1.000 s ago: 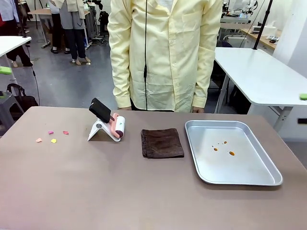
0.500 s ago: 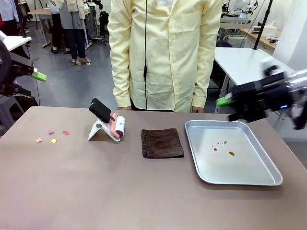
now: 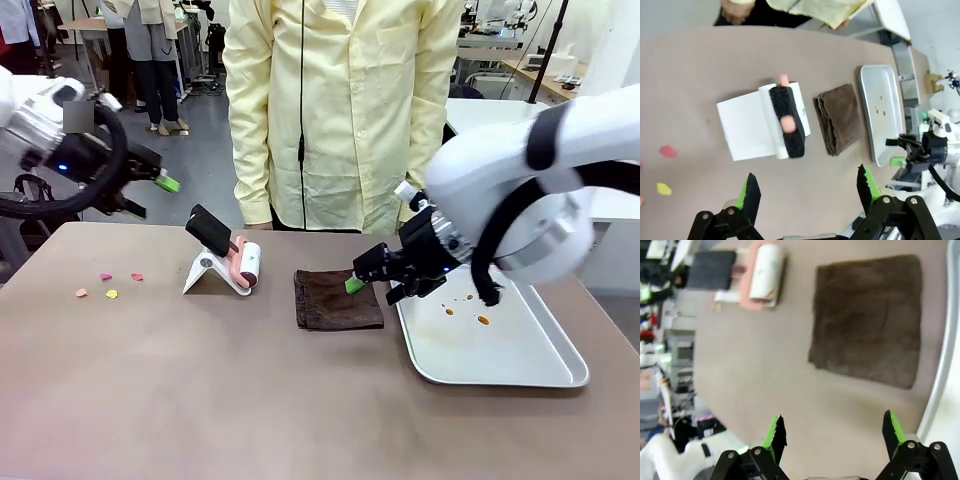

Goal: Clean the surface of the table.
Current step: Hold the Lint Roller with your left hand and the towel with your right hand.

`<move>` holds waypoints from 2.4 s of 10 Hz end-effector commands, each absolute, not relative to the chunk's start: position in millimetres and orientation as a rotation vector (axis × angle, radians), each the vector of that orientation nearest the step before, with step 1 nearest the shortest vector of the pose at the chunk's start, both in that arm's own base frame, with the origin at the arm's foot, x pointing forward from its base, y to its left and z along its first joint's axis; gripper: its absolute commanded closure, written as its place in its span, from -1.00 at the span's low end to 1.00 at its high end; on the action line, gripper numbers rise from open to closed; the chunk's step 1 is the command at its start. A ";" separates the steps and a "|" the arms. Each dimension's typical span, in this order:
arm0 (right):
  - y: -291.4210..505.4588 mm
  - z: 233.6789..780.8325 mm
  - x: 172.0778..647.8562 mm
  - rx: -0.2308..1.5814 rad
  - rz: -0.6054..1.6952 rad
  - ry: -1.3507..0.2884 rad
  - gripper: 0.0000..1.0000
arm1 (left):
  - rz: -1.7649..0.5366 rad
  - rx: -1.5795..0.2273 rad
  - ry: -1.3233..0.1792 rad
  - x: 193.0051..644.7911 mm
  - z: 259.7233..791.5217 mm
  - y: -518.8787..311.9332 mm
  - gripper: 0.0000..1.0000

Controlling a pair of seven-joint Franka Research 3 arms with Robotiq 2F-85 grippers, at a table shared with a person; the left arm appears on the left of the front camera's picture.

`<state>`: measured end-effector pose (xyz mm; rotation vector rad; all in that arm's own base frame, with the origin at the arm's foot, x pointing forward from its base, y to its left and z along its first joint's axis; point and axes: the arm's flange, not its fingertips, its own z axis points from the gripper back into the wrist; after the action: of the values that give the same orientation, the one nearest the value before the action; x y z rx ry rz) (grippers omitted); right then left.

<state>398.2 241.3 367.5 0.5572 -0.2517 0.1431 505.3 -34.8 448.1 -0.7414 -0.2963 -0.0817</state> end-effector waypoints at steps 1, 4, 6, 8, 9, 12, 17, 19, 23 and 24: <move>257.8 369.8 423.9 0.535 -0.018 -0.231 -1.00 | -0.101 -0.746 -0.233 525.2 444.8 -38.3 -1.00; 245.9 353.4 422.2 0.521 0.022 -0.235 -1.00 | -0.057 -0.663 -0.123 540.5 429.6 -51.4 -1.00; 245.9 353.4 422.2 0.521 0.022 -0.235 -1.00 | -0.111 -0.755 -0.225 530.2 427.1 -50.3 -1.00; 245.9 353.4 422.2 0.521 0.022 -0.235 -1.00 | -0.111 -0.755 -0.225 530.2 427.1 -50.3 -1.00; 250.7 354.0 425.7 0.510 0.003 -0.221 -1.00 | -0.096 -0.732 -0.201 535.1 425.4 -51.1 -1.00; 278.1 354.4 476.5 0.474 0.103 -0.182 -1.00 | -0.025 -0.745 -0.133 550.5 410.4 -65.7 -1.00; 303.4 335.8 504.8 0.234 0.013 -0.190 -1.00 | 0.001 -0.800 -0.145 563.1 398.6 -65.1 -1.00; 306.4 330.1 506.5 0.163 -0.001 -0.185 -1.00 | 0.012 -0.824 -0.125 567.5 394.0 -64.2 -1.00; 312.1 312.3 514.1 0.117 -0.018 -0.134 -1.00 | 0.006 -0.839 -0.127 567.6 389.8 -62.1 -1.00; 312.2 310.1 513.2 0.121 -0.028 -0.134 -1.00 | 0.004 -0.843 -0.132 567.6 389.8 -61.9 -1.00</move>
<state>507.7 303.1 308.2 0.1399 -0.1304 0.0080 565.4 -62.7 388.4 -0.8082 -0.1199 0.0228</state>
